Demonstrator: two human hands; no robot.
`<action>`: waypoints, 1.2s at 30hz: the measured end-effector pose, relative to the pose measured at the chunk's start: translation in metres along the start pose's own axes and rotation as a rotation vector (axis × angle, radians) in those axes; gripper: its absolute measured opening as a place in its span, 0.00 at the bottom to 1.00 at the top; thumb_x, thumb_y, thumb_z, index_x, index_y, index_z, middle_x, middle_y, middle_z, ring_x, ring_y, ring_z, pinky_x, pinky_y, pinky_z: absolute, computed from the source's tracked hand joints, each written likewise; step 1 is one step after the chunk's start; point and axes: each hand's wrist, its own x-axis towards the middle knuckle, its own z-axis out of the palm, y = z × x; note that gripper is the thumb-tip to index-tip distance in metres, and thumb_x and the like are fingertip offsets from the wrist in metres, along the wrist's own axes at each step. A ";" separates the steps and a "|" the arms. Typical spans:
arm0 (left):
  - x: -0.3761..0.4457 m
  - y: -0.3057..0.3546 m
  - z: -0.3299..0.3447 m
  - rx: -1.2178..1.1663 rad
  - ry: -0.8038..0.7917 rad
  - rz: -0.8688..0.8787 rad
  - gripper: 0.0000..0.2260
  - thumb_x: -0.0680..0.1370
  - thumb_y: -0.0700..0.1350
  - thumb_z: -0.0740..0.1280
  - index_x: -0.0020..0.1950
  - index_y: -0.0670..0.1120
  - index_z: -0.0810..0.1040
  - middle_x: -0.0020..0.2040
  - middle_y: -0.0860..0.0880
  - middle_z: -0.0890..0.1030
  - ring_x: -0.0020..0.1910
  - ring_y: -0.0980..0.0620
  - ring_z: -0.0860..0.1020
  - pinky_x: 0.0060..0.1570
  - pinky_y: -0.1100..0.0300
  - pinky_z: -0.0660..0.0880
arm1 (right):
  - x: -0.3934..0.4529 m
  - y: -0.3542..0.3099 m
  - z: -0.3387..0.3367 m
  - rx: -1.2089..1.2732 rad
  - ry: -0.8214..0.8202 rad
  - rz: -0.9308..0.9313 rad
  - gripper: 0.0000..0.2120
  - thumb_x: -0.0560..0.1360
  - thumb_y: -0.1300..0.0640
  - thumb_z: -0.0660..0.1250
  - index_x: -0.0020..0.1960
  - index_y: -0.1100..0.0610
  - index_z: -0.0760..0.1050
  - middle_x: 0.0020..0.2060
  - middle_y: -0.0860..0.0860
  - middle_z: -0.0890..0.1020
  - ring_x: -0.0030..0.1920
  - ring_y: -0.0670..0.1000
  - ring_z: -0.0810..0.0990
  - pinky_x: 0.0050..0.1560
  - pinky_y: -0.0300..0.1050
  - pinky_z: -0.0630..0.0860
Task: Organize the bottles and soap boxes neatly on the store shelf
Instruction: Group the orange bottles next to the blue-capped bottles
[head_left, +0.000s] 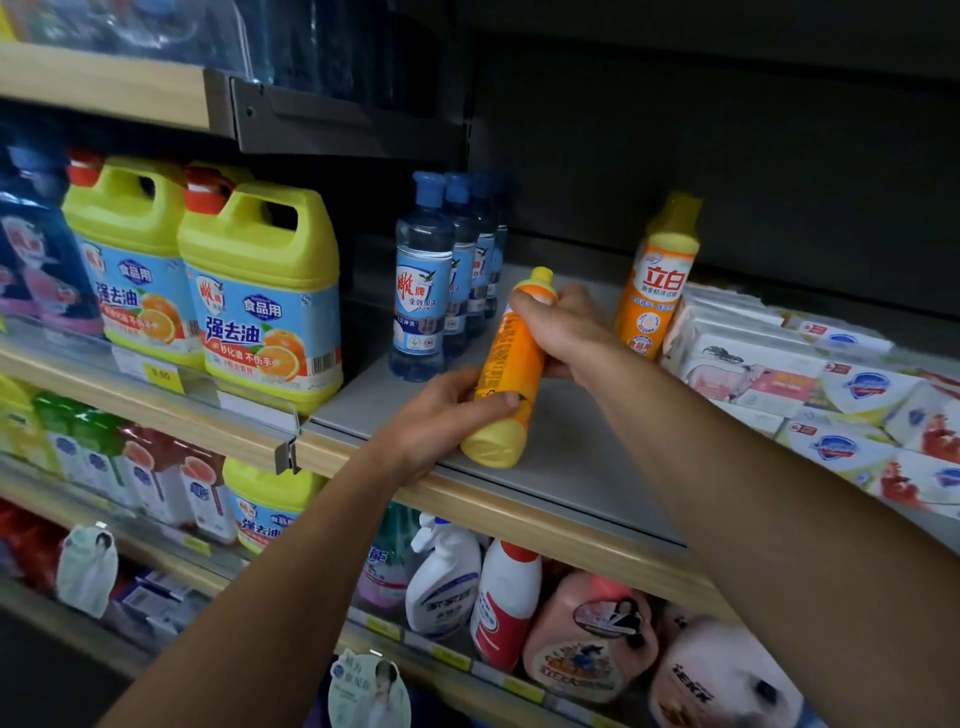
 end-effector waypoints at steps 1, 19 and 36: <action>0.001 0.001 0.000 0.014 -0.001 -0.013 0.29 0.64 0.60 0.73 0.60 0.47 0.78 0.52 0.46 0.85 0.50 0.48 0.83 0.51 0.55 0.79 | 0.000 -0.003 0.000 -0.075 0.011 -0.009 0.29 0.71 0.35 0.67 0.64 0.50 0.64 0.55 0.55 0.77 0.50 0.60 0.81 0.43 0.56 0.83; -0.004 0.000 -0.005 -0.003 0.048 0.036 0.25 0.66 0.53 0.71 0.62 0.53 0.76 0.57 0.45 0.83 0.54 0.48 0.82 0.49 0.55 0.79 | -0.008 0.017 -0.011 0.712 -0.281 -0.062 0.23 0.76 0.51 0.70 0.67 0.52 0.67 0.56 0.57 0.80 0.52 0.56 0.83 0.45 0.56 0.82; 0.005 -0.013 0.008 0.571 0.227 0.210 0.14 0.78 0.51 0.69 0.63 0.53 0.75 0.54 0.56 0.80 0.49 0.59 0.79 0.51 0.62 0.77 | -0.055 0.010 -0.014 0.111 0.246 -0.672 0.38 0.71 0.44 0.73 0.73 0.47 0.57 0.60 0.46 0.74 0.54 0.44 0.77 0.52 0.48 0.80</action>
